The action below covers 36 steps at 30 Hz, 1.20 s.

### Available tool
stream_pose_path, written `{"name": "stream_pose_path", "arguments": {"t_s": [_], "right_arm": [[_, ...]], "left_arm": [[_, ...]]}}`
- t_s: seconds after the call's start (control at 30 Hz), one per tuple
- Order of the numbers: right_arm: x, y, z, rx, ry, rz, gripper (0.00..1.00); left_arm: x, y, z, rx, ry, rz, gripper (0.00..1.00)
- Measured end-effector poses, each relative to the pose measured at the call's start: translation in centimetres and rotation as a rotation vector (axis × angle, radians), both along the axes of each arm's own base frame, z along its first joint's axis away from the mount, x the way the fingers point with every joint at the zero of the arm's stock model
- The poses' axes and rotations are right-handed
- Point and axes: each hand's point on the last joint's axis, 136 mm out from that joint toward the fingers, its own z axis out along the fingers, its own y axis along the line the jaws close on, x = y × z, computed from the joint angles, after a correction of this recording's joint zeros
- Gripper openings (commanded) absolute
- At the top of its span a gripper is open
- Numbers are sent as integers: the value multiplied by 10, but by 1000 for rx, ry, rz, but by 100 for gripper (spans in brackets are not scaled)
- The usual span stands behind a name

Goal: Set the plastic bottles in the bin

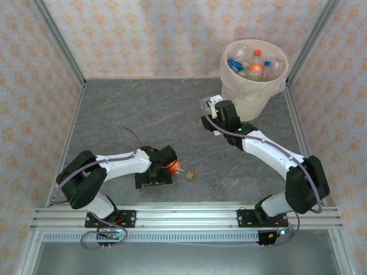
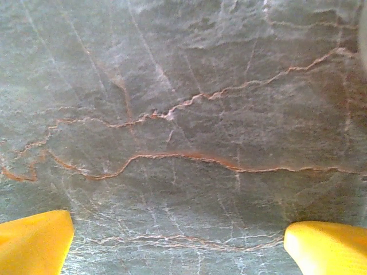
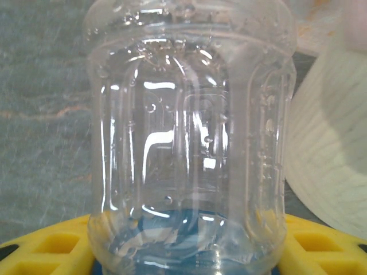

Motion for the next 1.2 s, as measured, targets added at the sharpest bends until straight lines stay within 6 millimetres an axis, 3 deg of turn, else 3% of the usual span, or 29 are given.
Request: {"name": "stream_pose_path", "arguments": {"t_s": [0.13, 0.2, 0.47, 0.57, 0.63, 0.7, 0.8, 0.97, 1.07, 1.2], "right_arm": [[1, -15, 28, 67, -28, -57, 52], [6, -29, 53, 122, -59, -100, 52], [37, -103, 192, 271, -305, -274, 52], [54, -128, 233, 285, -360, -329, 52], [70, -146, 249, 284, -374, -377, 52], [89, -163, 253, 278, -361, -428, 53], [121, -181, 239, 252, -296, -498, 53], [173, -185, 212, 203, -180, -539, 54], [194, -184, 198, 184, -139, -549, 55], [198, -186, 172, 150, -63, -564, 56]], "left_arm": [[0, 0, 0, 0, 0, -5, 100], [0, 0, 0, 0, 0, -6, 100], [2, 0, 1, 1, 2, -8, 100], [2, 0, 1, 1, 2, -8, 100], [2, 0, 1, 1, 2, -8, 100], [2, 0, 1, 1, 2, -8, 100], [2, 0, 1, 1, 1, -8, 100], [2, 0, 1, 1, 1, -8, 100], [2, 0, 1, 1, 0, -8, 100], [3, 0, 1, 1, -2, -9, 100]]}}
